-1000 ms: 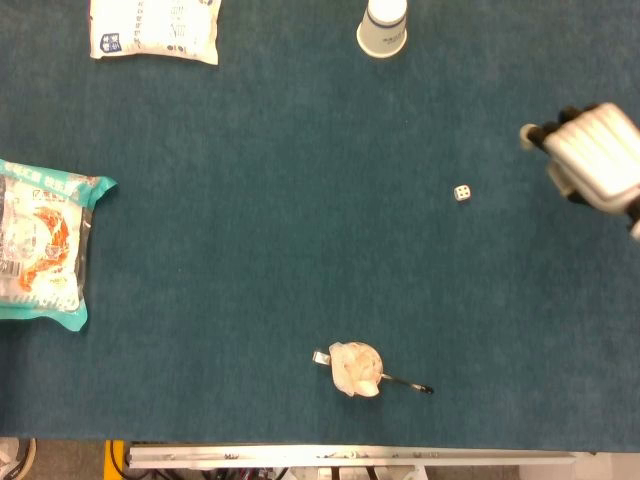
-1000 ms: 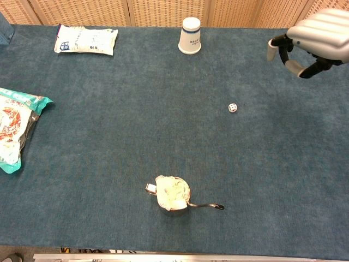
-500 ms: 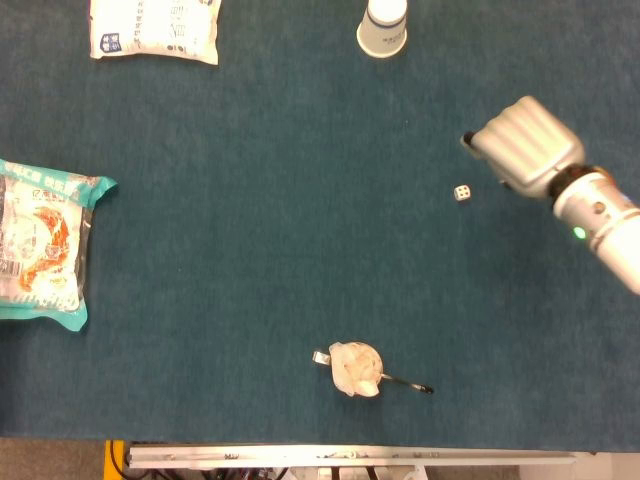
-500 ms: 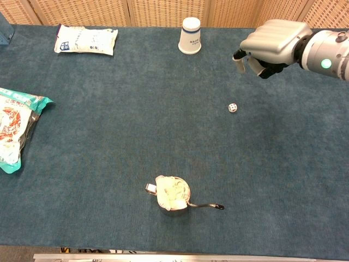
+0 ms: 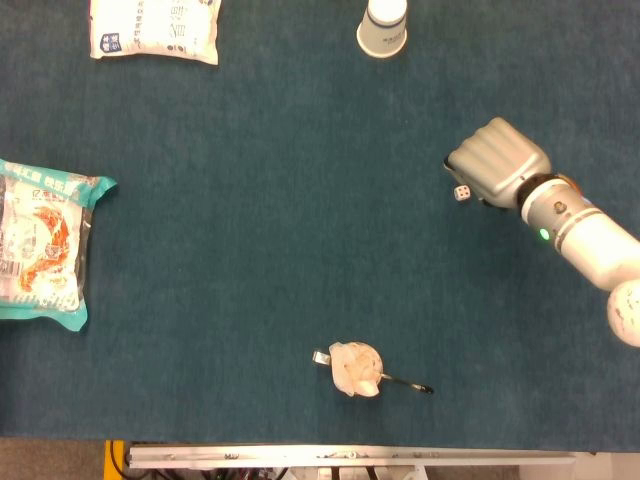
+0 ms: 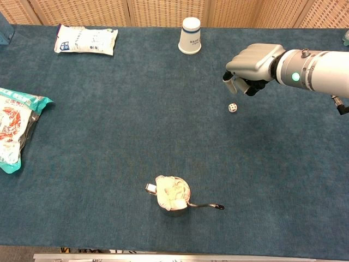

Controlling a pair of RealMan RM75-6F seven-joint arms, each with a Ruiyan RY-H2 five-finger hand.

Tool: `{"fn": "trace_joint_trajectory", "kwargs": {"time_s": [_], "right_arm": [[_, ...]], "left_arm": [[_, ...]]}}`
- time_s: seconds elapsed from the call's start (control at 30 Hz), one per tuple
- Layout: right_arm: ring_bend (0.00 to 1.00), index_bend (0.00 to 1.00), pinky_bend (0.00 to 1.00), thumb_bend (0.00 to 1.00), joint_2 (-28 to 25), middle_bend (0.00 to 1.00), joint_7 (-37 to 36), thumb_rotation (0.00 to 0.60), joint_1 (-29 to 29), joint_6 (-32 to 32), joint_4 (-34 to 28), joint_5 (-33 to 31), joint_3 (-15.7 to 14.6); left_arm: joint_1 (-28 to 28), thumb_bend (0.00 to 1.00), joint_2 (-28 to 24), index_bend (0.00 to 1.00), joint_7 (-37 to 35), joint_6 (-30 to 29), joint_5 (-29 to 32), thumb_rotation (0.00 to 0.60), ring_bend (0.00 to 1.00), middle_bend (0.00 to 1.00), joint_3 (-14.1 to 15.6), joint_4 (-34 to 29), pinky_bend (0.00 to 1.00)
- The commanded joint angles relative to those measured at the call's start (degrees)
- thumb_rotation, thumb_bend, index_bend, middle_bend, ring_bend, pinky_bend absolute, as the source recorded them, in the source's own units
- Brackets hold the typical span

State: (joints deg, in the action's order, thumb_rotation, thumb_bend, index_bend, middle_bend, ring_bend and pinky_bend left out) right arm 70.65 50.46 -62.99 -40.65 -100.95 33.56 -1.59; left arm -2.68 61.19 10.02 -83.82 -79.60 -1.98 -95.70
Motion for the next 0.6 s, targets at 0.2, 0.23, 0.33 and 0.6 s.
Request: {"fn": "trace_joint_trajectory", "kwargs": {"time_s": [0.2, 0.23, 0.33, 0.6], "right_arm": [[0.97, 0.46, 0.96, 1.00, 1.7, 1.00, -1.0, 0.600, -2.1, -0.2, 2.3, -1.5, -3.1], [0.97, 0.46, 0.96, 1.00, 1.9, 1.00, -0.9, 0.600, -2.4, -0.2, 2.6, -1.8, -3.5], [0.97, 0.46, 0.96, 1.00, 2.7, 1.00, -0.6, 0.600, -3.5, -0.2, 3.3, -3.0, -4.8], [0.97, 0.46, 0.96, 1.00, 5.5, 1.00, 0.2, 0.600, -6.5, -0.2, 5.1, -6.8, -7.4]], "left_arm": [[0.2, 0.51, -0.3, 0.35, 0.4, -0.5, -1.3, 0.600, 0.23, 0.33, 0.5, -0.3, 0.36], [0.3, 0.51, -0.3, 0.35, 0.5, -0.6, -1.5, 0.600, 0.23, 0.33, 0.6, -0.3, 0.36], [0.4, 0.51, -0.2, 0.34, 0.7, -0.7, -2.3, 0.600, 0.23, 0.33, 1.2, 0.3, 0.36], [1.0, 0.51, -1.0, 0.34, 0.2, -0.1, -2.1, 0.600, 0.23, 0.33, 2.0, 1.4, 0.36]]}}
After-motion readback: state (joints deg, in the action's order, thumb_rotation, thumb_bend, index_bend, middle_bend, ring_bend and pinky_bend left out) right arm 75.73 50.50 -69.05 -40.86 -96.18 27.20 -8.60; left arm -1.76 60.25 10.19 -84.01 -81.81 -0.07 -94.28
